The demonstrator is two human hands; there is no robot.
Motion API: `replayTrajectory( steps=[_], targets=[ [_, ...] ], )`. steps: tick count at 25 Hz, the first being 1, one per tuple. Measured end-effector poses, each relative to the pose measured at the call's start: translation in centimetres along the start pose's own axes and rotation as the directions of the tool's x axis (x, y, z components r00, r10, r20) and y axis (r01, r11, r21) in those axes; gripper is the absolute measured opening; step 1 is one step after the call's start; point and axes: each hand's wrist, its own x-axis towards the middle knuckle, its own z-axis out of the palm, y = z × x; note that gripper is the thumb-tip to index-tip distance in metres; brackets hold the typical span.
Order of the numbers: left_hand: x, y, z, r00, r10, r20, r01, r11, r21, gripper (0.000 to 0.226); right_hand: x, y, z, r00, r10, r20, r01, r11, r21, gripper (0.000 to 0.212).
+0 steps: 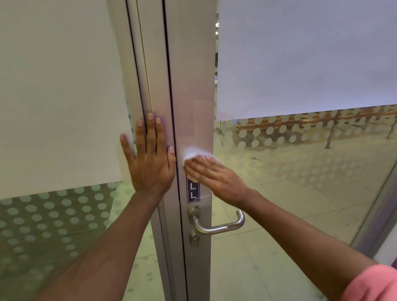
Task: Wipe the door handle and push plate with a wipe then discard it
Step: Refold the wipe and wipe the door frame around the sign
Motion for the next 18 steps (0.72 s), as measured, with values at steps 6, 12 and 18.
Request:
replayTrajectory(
  steps=[6, 12, 18],
  targets=[
    [0.1, 0.0, -0.1, 1.000, -0.005, 0.006, 0.005, 1.000, 0.003, 0.063, -3.7, -0.1, 0.5, 0.875, -0.305, 0.376, 0.291, 0.952, 0.094, 0.072],
    [0.1, 0.0, 0.0, 1.000, -0.006, 0.004, 0.006, 1.000, -0.002, 0.063, 2.3, 2.9, -2.4, 0.983, -0.133, 0.124, 0.145, 0.986, -0.089, 0.057],
    [0.1, 0.0, -0.1, 1.000, 0.005, 0.004, -0.005, 1.000, 0.014, 0.063, 1.2, 0.8, 0.0, 0.999, -0.036, 0.028, 0.036, 0.999, 0.017, 0.059]
  ],
)
